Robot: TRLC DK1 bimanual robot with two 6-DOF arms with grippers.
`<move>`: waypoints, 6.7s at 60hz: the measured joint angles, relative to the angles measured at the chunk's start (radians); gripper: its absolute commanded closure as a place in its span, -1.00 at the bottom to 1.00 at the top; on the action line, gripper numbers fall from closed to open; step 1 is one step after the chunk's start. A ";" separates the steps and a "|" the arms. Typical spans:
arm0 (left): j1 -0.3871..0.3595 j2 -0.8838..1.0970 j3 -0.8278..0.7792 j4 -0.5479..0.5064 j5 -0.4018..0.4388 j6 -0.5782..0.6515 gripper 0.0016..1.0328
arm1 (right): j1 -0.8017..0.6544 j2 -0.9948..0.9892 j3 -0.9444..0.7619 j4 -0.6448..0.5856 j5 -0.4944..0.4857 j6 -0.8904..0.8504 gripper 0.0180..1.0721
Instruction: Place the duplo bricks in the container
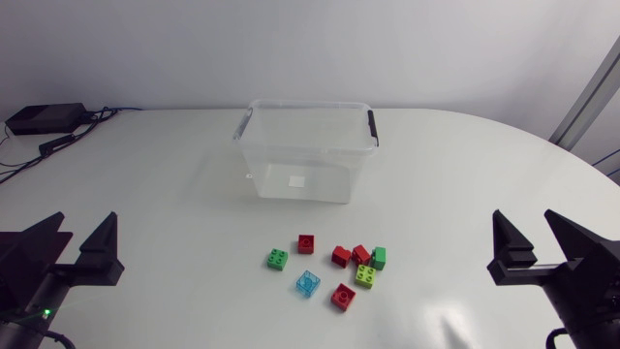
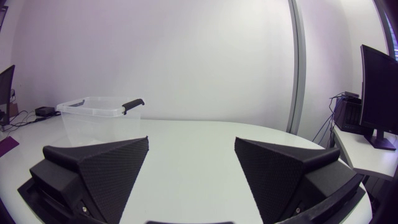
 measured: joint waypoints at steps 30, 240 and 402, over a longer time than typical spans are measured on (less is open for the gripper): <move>-0.005 0.000 0.000 0.000 0.000 0.000 -0.92 | 0.001 0.000 0.000 0.000 0.000 0.000 -0.90; -0.374 1.770 1.536 -0.406 0.478 0.813 0.40 | 0.296 1.435 0.839 -0.493 -0.318 -0.682 0.45; -0.638 1.951 1.363 -0.765 0.333 0.996 0.51 | 0.509 1.668 0.856 -0.365 -0.087 -0.313 -0.48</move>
